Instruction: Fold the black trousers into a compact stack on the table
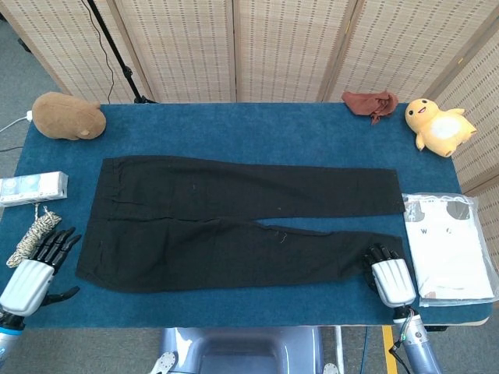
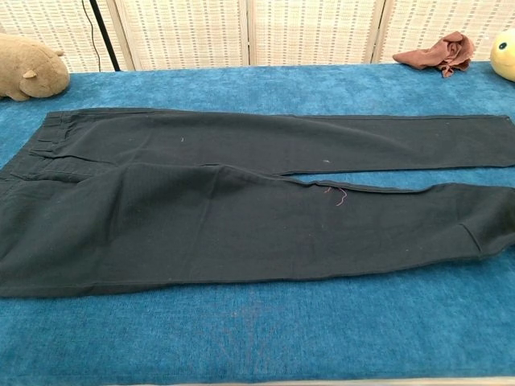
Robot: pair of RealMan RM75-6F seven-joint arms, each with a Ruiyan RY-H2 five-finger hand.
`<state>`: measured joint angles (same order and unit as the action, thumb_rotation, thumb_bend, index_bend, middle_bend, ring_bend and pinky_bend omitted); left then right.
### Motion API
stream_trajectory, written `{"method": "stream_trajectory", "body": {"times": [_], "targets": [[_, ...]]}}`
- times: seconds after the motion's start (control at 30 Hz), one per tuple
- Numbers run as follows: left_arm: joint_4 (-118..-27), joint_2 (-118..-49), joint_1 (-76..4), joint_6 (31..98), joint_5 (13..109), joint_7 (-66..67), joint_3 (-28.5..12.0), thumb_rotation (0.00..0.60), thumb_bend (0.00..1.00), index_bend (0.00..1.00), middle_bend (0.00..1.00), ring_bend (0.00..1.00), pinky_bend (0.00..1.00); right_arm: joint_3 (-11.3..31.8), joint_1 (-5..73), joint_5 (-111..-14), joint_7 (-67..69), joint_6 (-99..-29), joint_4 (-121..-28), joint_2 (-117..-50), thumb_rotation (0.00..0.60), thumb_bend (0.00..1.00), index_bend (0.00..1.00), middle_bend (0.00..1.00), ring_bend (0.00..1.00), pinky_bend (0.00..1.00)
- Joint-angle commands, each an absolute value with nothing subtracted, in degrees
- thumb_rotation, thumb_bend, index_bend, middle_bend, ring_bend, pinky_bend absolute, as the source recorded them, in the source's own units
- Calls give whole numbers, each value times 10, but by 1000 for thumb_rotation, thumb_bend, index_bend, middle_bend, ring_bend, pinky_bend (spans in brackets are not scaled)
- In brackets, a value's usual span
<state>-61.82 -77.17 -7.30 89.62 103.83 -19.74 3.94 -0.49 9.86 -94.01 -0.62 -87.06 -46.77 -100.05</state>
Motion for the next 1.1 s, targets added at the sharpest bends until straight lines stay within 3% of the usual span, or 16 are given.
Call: {"method": "stream_trajectory", "body": {"times": [0.03,0.33,0.7,1.1], "targets": [[-543,-810,-101,910,1092,-215,67,600,130,0,74,0,42,-5,99,-940,-6,-871,-473,-998,600,540,586,403,273,476],[-433,-854,-113,876,1082,-243,84,600,150,0,83,0,42,-4,99,-937,-6,-871,-492,-989,600,540,585,403,273,476],[-341,-910,-119,855,1067,-267,95,600,262,0,84,0,42,-2,99,-932,-3,-868,-506,-982,600,541,586,403,273,476],[-279,-938,-111,848,1052,-294,109,600,262,0,84,0,42,-1,99,-927,-2,-864,-512,-979,600,541,586,404,273,476]]}}
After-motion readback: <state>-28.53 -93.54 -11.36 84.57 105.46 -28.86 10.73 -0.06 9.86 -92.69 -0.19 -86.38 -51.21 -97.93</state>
